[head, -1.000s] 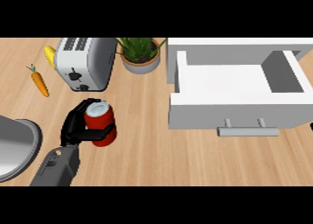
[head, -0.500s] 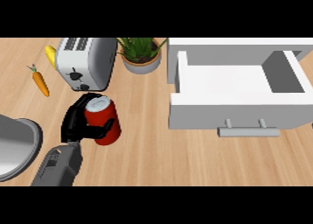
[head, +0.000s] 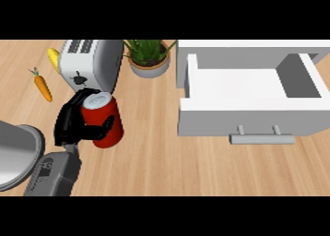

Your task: Pick up the can, place it into the drawer and close the drawer

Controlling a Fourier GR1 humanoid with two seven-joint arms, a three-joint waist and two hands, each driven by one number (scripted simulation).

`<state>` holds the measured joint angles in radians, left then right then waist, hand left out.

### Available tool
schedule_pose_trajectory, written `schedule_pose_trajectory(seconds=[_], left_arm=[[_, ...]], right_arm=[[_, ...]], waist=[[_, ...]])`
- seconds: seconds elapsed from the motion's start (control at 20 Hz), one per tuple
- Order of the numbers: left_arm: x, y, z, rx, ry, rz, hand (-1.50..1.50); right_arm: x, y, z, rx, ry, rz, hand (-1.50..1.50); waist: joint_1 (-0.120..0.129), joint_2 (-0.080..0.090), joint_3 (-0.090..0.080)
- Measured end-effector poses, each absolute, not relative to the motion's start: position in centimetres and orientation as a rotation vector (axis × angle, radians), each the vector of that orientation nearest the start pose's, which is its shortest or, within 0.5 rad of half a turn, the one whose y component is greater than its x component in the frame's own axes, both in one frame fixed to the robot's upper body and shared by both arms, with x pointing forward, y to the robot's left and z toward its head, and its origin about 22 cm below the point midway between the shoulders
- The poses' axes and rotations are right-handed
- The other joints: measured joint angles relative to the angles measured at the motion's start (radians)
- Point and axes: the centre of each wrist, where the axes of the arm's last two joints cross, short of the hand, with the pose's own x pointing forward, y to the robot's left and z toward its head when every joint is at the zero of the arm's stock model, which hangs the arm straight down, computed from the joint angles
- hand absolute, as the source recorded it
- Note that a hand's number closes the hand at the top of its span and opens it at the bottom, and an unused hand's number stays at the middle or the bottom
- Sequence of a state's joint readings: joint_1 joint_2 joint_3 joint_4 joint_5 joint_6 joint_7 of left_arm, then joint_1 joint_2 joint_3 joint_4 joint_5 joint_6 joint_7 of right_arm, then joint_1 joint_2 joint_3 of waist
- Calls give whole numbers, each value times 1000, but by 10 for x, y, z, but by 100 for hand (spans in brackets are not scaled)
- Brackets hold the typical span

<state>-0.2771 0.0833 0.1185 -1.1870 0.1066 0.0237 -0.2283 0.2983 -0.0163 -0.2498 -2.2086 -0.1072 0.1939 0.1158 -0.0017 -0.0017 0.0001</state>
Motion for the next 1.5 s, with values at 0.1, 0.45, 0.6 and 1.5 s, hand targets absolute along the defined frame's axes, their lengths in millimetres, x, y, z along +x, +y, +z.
schedule_pose_trajectory(seconds=[0.1, 0.45, 0.6, 1.5], left_arm=[[311, 244, 0, 12, -1694, 51, 150], [325, 192, 56, -16, -1754, -18, 150], [336, 170, 79, -41, -1756, -47, 150], [384, 50, 202, -45, -1823, -156, 150]], right_arm=[[142, -297, 100, -181, -1824, -40, -150], [141, -299, 100, -180, -1825, -32, -150], [140, -303, 103, -182, -1828, -33, -150], [142, -309, 100, -183, -1833, -28, -150]], waist=[[0, 0, 0], [-2, 0, 0], [-6, 1, 0], [-20, 4, 0]])
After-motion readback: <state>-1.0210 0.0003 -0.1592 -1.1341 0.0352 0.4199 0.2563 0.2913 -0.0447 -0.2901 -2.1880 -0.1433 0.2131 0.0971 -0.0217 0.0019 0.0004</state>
